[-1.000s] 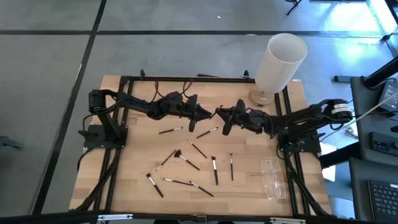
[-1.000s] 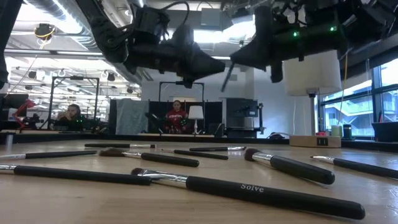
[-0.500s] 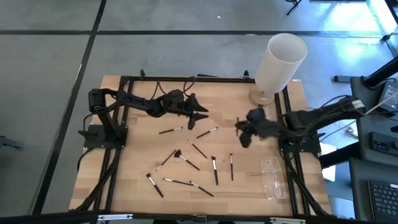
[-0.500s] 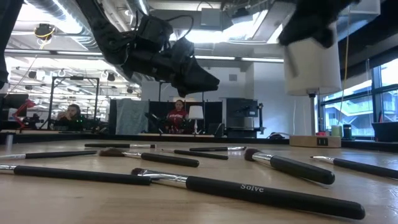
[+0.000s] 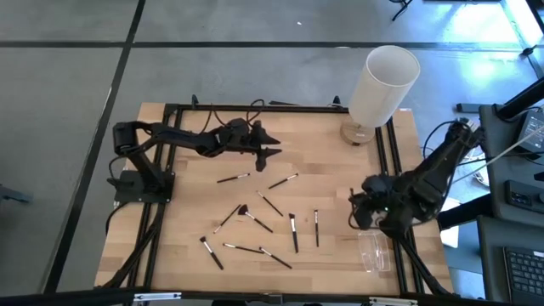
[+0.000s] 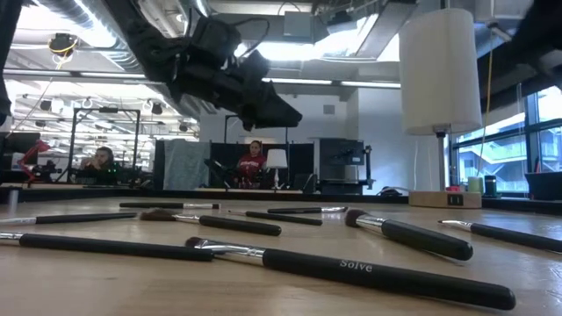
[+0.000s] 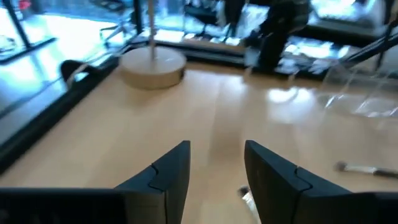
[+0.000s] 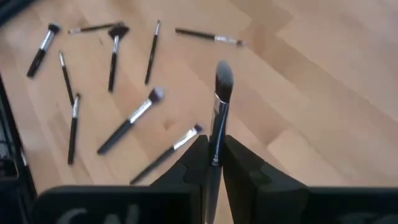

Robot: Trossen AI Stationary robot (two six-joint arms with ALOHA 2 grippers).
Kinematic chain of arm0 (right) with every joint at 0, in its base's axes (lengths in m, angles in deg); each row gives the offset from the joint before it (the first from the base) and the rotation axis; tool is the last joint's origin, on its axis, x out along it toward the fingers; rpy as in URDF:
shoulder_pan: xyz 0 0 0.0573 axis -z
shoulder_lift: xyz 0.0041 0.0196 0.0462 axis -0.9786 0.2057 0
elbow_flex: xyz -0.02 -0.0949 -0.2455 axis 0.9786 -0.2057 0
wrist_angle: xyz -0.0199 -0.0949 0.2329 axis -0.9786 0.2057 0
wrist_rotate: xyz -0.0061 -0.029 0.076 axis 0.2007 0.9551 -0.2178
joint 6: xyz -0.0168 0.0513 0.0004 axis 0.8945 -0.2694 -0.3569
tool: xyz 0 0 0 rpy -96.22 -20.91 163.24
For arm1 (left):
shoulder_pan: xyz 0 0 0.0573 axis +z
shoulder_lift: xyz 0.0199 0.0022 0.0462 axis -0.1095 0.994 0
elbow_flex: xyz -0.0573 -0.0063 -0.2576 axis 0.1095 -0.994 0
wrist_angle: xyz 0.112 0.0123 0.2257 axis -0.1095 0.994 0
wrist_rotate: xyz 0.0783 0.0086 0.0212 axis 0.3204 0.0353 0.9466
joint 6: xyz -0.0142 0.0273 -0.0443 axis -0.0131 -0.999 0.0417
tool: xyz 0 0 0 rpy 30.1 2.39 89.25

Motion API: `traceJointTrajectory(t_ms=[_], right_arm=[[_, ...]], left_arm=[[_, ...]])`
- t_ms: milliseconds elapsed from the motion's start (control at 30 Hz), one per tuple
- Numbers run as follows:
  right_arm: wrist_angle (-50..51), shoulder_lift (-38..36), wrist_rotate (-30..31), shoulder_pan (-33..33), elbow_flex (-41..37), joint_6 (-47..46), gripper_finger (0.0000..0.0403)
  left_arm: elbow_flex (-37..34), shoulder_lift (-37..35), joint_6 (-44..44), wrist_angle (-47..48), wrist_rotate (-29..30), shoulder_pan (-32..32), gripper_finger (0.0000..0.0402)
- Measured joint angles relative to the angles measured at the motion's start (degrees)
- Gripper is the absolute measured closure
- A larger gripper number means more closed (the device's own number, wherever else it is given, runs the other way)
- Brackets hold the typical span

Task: Put items in baskets/containers
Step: Put the foundation brush into the left section of the transparent organizer

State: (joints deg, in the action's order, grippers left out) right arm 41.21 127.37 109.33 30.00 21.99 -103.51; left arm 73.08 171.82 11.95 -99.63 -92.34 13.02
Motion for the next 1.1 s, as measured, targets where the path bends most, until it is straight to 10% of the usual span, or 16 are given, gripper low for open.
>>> traceJointTrajectory(t_ms=[367, 1100], right_arm=[[6.5, 0.1, -2.1, -9.0, 0.5, -2.7, 0.0364], [14.0, 3.2, 1.7, -23.8, -3.5, -16.3, 0.0361]], left_arm=[[0.0, -9.2, -5.8, 18.2, 17.6, 0.0, 0.0253], [0.0, -9.3, -2.1, 28.5, 23.9, -4.1, 0.0254]])
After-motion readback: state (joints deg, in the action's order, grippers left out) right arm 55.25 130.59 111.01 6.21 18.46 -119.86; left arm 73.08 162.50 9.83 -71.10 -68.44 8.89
